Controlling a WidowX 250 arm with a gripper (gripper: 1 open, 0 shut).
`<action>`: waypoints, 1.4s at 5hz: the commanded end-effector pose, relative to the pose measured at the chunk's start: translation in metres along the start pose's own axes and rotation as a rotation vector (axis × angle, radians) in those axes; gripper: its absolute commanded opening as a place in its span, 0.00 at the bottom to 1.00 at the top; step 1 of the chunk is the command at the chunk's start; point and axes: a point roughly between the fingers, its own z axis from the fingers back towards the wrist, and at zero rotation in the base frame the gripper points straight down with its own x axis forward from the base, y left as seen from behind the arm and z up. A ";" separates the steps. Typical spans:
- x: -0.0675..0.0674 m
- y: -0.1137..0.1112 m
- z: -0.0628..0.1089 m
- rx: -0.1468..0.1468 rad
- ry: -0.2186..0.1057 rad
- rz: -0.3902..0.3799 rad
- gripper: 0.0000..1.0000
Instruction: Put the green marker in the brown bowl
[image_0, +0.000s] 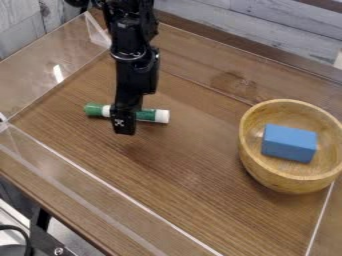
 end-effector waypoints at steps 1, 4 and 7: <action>-0.003 0.009 0.004 0.040 -0.015 0.017 1.00; -0.006 0.010 -0.004 0.037 -0.028 0.035 0.00; -0.013 0.002 0.001 0.025 -0.042 0.066 0.00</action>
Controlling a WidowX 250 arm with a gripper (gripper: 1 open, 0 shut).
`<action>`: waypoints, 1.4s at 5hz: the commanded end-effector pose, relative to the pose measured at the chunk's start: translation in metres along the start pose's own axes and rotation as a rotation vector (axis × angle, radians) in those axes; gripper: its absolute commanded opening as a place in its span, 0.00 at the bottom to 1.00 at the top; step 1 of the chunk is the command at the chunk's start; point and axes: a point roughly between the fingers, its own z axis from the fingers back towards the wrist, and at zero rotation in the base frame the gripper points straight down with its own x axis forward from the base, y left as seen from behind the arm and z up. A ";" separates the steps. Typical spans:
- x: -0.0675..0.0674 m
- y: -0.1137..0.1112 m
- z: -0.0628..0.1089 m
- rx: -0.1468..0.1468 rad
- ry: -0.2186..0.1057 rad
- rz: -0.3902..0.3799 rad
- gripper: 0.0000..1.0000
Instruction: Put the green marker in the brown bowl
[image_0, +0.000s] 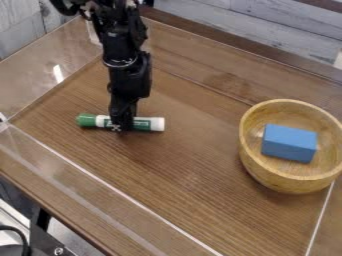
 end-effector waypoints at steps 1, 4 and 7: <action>-0.004 0.004 0.015 0.044 -0.016 0.023 0.00; -0.011 -0.001 0.026 0.028 -0.026 0.053 0.00; -0.023 0.002 0.040 0.022 -0.038 0.088 0.00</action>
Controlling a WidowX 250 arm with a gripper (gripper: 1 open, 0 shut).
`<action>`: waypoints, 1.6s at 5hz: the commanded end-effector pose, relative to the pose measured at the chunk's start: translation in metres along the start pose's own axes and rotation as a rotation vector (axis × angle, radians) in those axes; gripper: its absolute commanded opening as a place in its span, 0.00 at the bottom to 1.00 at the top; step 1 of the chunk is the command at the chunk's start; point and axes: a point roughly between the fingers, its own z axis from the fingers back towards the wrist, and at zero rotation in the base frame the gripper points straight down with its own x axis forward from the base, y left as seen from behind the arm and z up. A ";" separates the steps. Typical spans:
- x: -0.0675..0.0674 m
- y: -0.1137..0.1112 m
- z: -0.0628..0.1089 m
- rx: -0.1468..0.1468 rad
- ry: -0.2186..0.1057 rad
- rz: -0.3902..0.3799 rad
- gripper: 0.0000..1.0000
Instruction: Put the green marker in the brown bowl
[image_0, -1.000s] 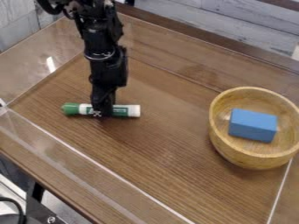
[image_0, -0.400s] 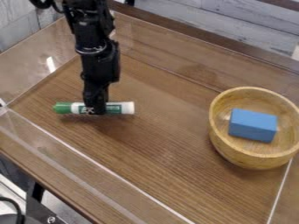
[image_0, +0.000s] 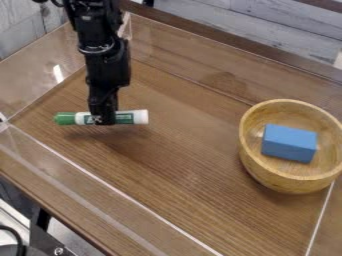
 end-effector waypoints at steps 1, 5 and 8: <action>-0.007 0.014 0.024 0.091 -0.020 0.005 0.00; -0.022 0.009 0.034 0.117 -0.034 0.052 0.00; -0.014 0.025 0.051 0.149 -0.042 0.048 0.00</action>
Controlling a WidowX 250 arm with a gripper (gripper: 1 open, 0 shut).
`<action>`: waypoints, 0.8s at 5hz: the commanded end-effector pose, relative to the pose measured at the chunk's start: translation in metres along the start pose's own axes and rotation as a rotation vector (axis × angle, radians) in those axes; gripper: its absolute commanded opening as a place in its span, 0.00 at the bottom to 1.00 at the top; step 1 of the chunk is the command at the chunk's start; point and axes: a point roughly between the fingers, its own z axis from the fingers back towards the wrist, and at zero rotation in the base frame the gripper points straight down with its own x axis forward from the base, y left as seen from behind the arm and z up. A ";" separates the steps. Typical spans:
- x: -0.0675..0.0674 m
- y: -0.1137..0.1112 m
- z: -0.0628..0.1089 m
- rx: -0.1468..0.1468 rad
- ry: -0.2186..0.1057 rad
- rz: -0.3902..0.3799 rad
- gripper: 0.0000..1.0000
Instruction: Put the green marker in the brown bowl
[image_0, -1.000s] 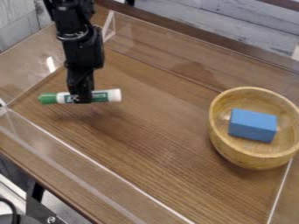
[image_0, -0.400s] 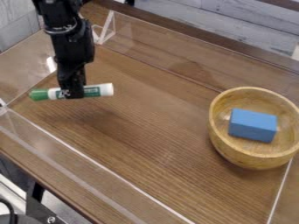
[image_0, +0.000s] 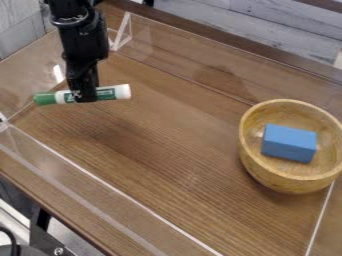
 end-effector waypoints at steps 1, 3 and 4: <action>0.003 0.013 0.021 0.077 -0.018 0.000 0.00; 0.001 0.007 0.025 0.074 -0.028 0.007 0.00; 0.000 0.004 0.026 0.072 -0.033 0.011 0.00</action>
